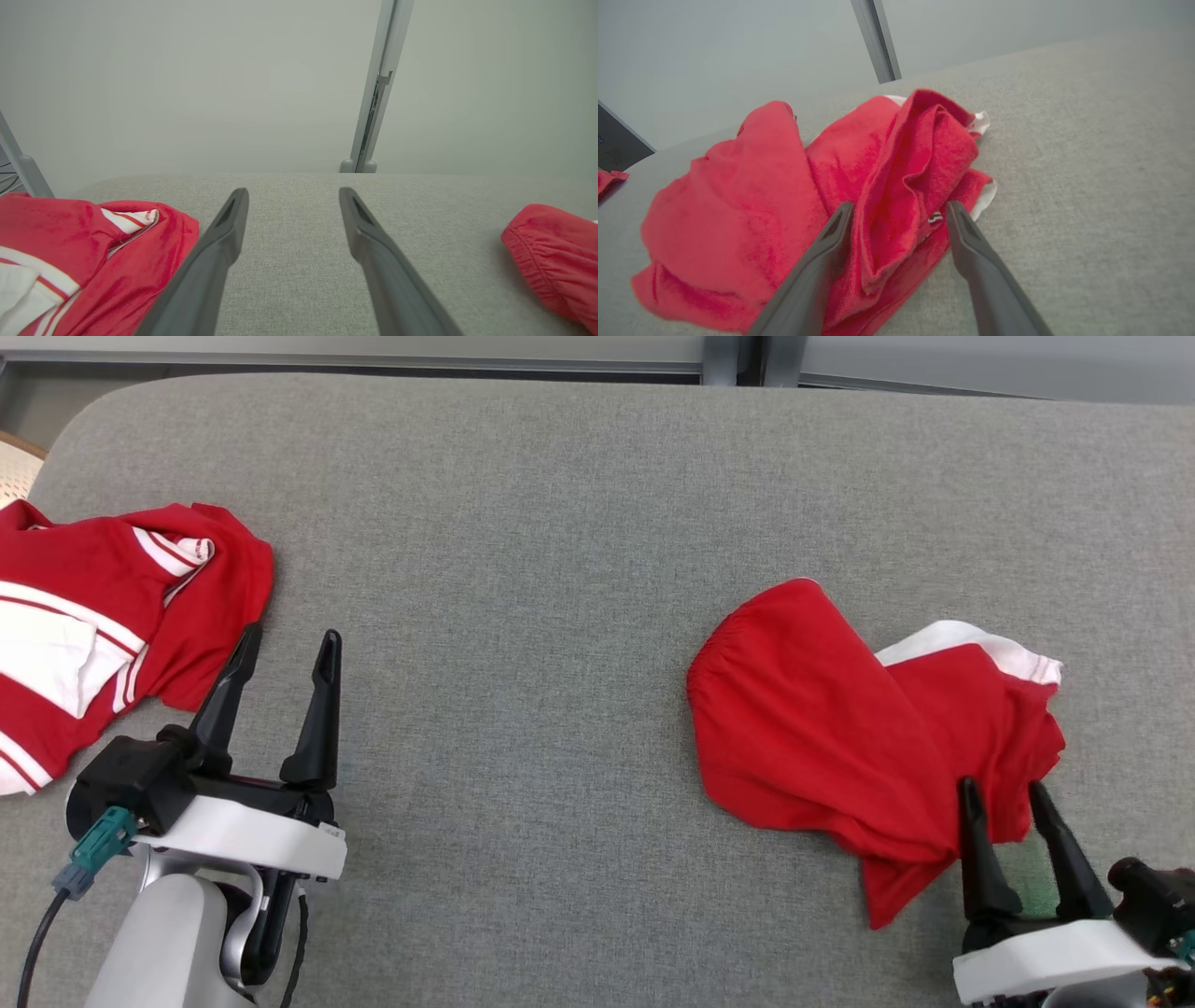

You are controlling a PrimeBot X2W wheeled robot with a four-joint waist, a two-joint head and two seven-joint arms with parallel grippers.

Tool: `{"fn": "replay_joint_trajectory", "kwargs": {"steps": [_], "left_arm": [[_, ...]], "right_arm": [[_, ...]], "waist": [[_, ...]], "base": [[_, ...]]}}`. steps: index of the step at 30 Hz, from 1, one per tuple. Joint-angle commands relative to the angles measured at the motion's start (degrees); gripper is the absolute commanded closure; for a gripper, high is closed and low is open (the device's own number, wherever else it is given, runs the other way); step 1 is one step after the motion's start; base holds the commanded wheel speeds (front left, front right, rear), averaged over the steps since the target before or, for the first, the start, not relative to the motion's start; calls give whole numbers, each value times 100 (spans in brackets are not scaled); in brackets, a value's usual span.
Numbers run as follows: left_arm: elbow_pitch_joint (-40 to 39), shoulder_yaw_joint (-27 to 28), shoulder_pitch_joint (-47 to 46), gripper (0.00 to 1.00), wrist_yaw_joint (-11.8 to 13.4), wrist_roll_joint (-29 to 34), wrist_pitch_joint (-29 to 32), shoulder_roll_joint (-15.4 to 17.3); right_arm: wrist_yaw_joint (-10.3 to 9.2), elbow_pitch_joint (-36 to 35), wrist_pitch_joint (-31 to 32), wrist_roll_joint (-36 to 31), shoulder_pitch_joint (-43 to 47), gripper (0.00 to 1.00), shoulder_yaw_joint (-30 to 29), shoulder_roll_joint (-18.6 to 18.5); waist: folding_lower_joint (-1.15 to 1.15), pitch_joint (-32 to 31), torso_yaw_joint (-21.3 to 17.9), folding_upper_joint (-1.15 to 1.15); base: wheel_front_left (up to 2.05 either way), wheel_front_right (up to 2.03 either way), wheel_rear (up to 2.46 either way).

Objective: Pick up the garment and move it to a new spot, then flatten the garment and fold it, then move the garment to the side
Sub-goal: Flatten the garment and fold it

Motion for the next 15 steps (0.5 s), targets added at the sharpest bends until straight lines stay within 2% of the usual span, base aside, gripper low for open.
{"fn": "replay_joint_trajectory", "kwargs": {"steps": [1,4,8,15], "left_arm": [[4,37,54,0,-8,38,-9,32],[18,88,119,0,-8,56,-8,34],[13,163,204,0,-8,93,-9,22],[3,183,420,0,-8,181,-9,41]], "right_arm": [[-2,-27,-145,-187,-134,0,-71,-17],[-2,-214,-320,-643,-251,0,-184,-14],[-2,-606,-228,-1115,-400,0,-310,-13],[-2,-1036,129,-1407,-455,0,-202,-14]], "waist": [[0,-30,-6,0],[0,-108,-35,0],[0,-194,-64,0],[0,-413,-141,0]], "base": [[0,0,0],[0,0,0],[0,0,0],[0,0,0]]}}
